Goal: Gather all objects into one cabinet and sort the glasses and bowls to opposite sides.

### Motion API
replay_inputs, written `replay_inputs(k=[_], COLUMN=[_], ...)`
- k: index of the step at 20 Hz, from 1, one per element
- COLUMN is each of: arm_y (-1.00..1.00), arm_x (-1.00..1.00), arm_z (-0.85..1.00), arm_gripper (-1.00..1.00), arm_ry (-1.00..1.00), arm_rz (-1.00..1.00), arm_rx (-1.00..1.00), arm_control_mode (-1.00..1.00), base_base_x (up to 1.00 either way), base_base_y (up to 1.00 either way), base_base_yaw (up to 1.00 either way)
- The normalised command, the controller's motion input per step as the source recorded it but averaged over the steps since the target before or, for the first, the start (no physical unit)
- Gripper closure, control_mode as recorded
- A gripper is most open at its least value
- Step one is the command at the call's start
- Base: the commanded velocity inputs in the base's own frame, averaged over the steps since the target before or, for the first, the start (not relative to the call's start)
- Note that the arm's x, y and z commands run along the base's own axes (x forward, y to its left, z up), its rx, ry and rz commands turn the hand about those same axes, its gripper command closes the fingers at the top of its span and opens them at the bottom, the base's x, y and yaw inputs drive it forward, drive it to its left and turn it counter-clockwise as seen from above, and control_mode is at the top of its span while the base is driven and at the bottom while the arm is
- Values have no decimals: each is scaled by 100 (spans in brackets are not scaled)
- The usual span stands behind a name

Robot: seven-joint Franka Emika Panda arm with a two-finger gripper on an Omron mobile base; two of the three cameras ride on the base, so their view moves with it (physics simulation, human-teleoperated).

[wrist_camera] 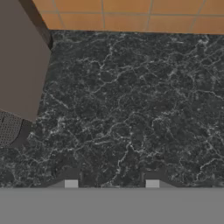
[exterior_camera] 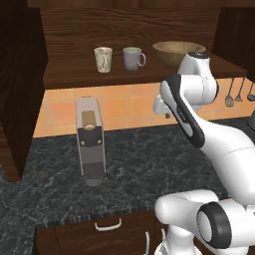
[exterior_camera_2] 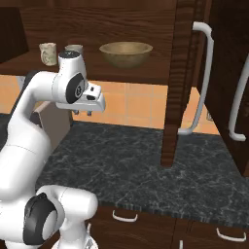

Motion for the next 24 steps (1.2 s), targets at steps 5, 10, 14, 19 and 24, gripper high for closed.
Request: replay_inputs(k=[5, 10, 14, 19, 24], arm_y=[0, 0, 0, 0, 0], arm_x=[0, 0, 0, 0, 0], arm_z=[0, 0, 0, 0, 0], arm_gripper=[-100, -100, -100, -100, -100], arm_ry=[0, 0, 0, 0, 0], arm_rz=[0, 0, 0, 0, 0], arm_rx=[0, 0, 0, 0, 0], arm_control_mode=[100, 100, 100, 100, 100], base_base_x=[-11, -100, -98, -46, -77], base_base_y=[0, 0, 0, -77, -6], base_base_yaw=[0, 0, 0, 2, 0])
